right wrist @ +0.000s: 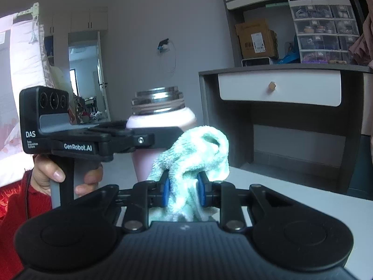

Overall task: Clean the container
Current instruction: 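Rub the towel up the bottle side toward the rim with the right gripper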

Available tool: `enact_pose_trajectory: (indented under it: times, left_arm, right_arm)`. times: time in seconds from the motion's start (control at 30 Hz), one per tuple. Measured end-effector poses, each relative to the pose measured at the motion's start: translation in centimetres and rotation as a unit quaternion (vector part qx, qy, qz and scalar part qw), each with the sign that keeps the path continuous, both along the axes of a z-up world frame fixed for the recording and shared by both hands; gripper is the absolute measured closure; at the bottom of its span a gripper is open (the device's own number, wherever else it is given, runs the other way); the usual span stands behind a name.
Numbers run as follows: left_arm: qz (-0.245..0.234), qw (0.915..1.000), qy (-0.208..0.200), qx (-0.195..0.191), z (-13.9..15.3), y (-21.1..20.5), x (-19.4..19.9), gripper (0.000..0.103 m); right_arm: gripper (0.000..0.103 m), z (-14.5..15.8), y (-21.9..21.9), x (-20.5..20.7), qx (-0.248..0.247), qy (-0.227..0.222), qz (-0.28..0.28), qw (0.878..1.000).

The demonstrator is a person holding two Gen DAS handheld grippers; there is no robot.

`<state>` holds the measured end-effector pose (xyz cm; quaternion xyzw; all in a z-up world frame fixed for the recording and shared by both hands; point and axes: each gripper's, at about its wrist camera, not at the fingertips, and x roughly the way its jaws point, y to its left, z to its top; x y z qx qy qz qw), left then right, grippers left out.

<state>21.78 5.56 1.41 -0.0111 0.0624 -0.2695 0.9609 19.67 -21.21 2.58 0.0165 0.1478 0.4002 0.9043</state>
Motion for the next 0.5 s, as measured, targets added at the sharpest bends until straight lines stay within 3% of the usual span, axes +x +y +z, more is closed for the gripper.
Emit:
enact_pose_trajectory:
  times: [0.5]
  left_arm:
    - [0.0, 1.0, 0.001, 0.002, 0.0, -0.1, 0.0, 0.009]
  right_arm:
    - [0.079, -2.6, 2.2, -0.3, -0.074, 0.032, 0.017, 0.997]
